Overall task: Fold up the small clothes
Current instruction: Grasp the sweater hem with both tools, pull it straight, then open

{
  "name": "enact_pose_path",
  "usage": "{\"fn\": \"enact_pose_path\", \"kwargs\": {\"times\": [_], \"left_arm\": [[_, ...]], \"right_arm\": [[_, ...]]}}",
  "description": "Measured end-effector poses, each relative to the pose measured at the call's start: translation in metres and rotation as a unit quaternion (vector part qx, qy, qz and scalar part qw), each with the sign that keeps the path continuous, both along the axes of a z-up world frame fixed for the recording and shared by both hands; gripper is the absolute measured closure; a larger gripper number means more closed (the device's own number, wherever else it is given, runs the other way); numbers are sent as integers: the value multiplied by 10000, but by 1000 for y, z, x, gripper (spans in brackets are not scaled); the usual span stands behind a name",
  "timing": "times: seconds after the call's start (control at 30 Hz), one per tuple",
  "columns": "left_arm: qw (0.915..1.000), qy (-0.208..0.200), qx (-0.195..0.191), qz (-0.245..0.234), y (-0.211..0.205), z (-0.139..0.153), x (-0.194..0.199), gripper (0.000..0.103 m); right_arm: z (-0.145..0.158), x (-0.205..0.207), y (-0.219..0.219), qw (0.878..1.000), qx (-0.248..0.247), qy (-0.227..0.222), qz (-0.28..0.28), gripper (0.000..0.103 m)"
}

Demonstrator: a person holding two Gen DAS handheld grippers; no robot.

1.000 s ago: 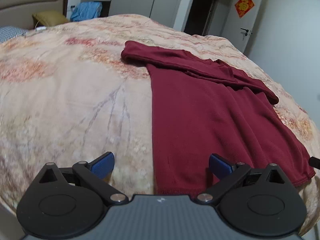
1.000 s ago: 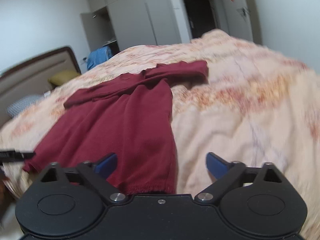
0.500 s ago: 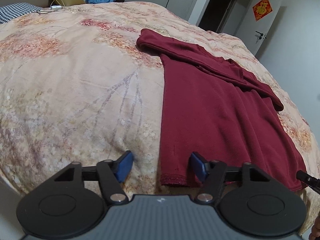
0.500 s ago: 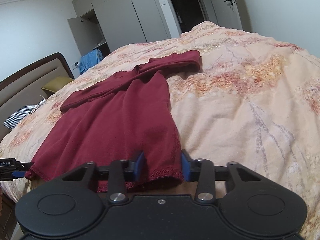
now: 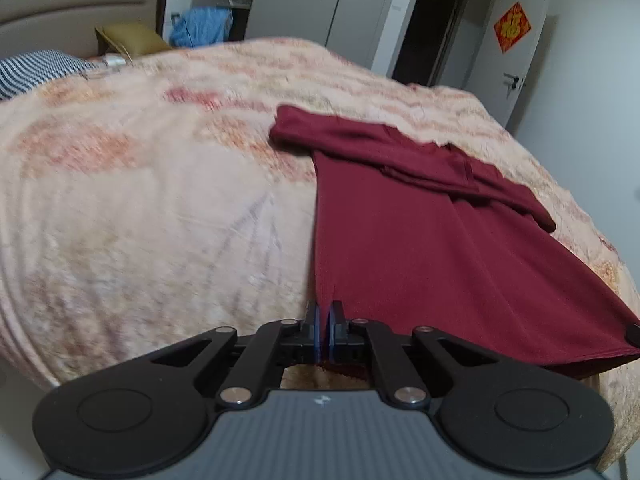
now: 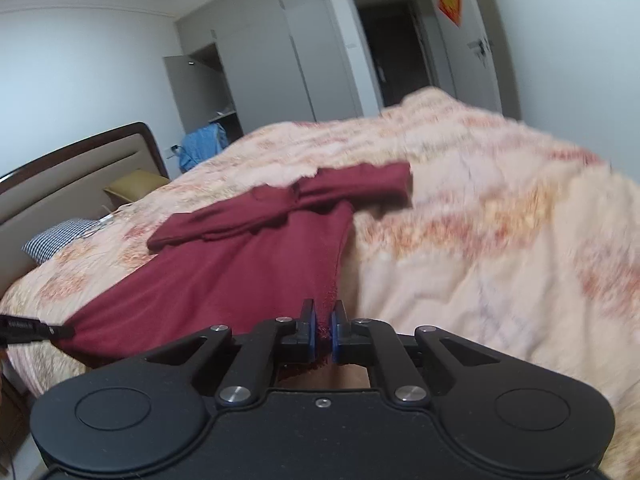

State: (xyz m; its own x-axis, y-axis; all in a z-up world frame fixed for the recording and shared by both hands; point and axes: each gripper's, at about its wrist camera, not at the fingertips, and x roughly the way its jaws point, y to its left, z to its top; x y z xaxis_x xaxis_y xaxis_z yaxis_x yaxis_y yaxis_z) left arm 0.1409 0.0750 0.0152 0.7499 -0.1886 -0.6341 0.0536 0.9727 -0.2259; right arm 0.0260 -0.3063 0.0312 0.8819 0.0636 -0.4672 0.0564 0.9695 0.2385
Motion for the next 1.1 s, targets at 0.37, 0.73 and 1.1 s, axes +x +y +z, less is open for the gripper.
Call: {"fn": "enact_pose_path", "kwargs": {"times": [0.37, 0.73, 1.1], "left_arm": [[9997, -136, -191, -43, 12, -8, -80, 100], [9997, -71, -188, -169, 5, -29, -79, 97], [9994, -204, 232, -164, 5, -22, -87, 35]], "right_arm": [[-1, -68, 8, 9989, -378, 235, 173, 97], [-31, -61, 17, 9961, -560, 574, 360, 83], [-31, -66, 38, 9692, -2159, 358, 1129, 28]]}}
